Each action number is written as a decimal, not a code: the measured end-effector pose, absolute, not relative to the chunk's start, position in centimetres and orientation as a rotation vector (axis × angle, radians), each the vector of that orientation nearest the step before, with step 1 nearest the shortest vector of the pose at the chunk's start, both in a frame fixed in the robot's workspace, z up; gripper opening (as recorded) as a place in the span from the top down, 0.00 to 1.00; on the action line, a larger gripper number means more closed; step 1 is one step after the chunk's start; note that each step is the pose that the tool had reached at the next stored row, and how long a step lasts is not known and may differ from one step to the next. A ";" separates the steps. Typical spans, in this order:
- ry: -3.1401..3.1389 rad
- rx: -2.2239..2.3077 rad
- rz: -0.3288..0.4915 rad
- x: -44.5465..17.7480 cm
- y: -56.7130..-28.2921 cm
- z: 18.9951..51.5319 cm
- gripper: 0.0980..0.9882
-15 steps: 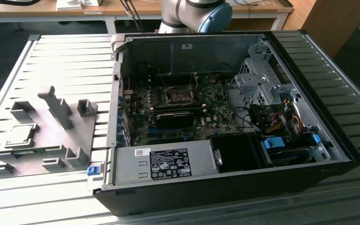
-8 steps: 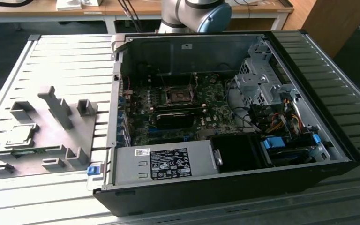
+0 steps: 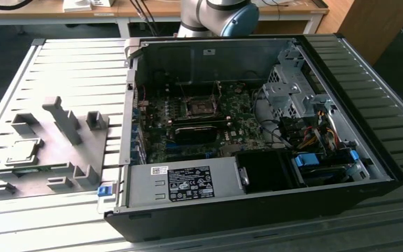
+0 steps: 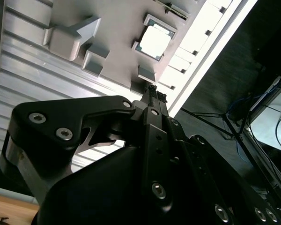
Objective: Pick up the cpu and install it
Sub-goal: 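Pick up the cpu and move it towards the insertion slot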
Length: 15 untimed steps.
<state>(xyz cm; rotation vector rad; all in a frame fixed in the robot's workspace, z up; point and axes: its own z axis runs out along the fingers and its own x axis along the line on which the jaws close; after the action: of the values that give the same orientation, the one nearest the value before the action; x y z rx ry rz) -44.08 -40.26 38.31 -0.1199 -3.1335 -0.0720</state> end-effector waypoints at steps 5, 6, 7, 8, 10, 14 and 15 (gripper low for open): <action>-3.116 -0.120 -0.070 -44.1 -40.4 38.0 0.99; -3.113 -0.120 -0.070 -44.1 -40.4 37.9 0.99; -3.112 -0.120 -0.070 -44.1 -40.4 37.8 0.99; -3.112 -0.120 -0.070 -44.1 -40.5 37.6 0.99; -3.112 -0.120 -0.071 -44.1 -40.6 37.4 0.99; -3.114 -0.120 -0.078 -44.2 -40.8 37.1 0.99; -3.114 -0.120 -0.083 -44.2 -40.8 37.1 0.99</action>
<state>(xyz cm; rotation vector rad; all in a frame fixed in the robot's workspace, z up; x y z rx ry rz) -44.21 -40.82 37.05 -0.1199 -3.1139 -0.0833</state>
